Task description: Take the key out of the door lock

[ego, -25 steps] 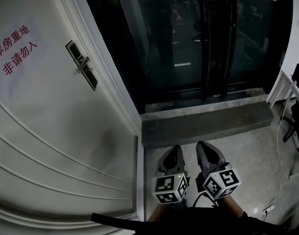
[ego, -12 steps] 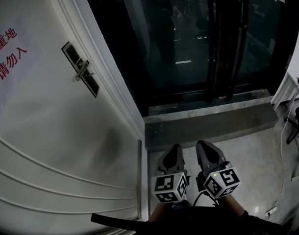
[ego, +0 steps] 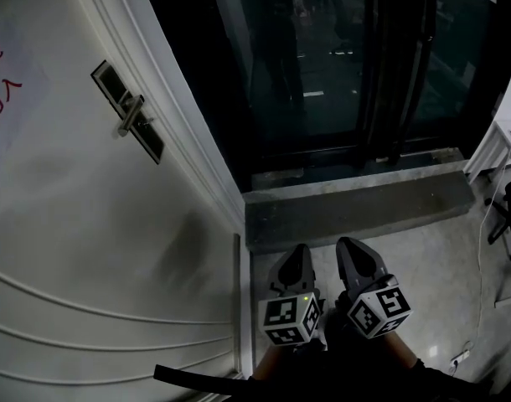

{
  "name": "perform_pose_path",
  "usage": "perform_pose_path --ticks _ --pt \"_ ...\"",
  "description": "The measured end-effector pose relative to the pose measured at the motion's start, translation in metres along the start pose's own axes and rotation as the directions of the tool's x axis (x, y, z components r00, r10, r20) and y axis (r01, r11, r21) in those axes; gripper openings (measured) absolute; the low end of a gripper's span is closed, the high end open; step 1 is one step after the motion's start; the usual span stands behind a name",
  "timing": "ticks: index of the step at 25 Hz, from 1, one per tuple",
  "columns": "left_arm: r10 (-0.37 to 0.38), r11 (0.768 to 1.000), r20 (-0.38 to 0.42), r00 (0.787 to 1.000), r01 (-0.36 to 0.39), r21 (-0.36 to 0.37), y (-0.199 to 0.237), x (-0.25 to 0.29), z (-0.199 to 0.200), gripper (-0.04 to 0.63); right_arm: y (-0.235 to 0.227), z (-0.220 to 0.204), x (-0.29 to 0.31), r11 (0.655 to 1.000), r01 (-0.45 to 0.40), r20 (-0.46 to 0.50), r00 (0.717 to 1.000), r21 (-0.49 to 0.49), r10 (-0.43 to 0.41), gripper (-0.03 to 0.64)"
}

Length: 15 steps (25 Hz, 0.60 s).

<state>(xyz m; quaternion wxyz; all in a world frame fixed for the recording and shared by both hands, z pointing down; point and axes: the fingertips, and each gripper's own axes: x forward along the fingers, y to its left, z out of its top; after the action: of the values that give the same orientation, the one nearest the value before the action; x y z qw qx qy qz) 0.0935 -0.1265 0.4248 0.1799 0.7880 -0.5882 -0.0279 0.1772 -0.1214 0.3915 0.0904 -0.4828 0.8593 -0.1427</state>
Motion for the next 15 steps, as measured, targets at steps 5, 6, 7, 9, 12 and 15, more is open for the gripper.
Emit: perform_pose_path --ticks 5,6,7,9,12,15 --pt "0.04 0.999 0.008 0.999 -0.04 -0.009 0.017 0.018 0.006 0.0 -0.005 -0.001 0.028 0.999 -0.034 -0.016 0.999 0.0 0.034 0.002" --pt "0.051 0.999 0.013 0.999 -0.051 -0.01 0.021 0.023 0.009 0.0 -0.007 -0.001 0.036 0.999 -0.044 -0.019 0.999 0.001 0.044 0.002" --pt "0.066 0.998 0.017 0.998 -0.066 -0.012 0.025 0.029 0.012 0.0 -0.009 0.0 0.045 0.998 -0.057 -0.022 0.998 0.001 0.057 0.002" --pt "0.097 0.995 0.027 0.995 -0.097 -0.016 0.036 0.042 0.021 0.0 -0.013 0.003 0.065 0.996 -0.084 -0.023 0.996 0.001 0.084 0.002" --pt "0.131 0.991 0.045 0.99 -0.131 -0.003 0.049 0.07 0.037 0.0 -0.027 0.015 0.1 0.994 -0.113 -0.012 0.994 0.005 0.113 0.002" --pt "0.159 0.987 0.076 0.984 -0.159 -0.003 0.059 0.1 0.057 0.0 -0.043 0.029 0.137 0.99 -0.143 -0.005 0.99 0.007 0.143 0.002"
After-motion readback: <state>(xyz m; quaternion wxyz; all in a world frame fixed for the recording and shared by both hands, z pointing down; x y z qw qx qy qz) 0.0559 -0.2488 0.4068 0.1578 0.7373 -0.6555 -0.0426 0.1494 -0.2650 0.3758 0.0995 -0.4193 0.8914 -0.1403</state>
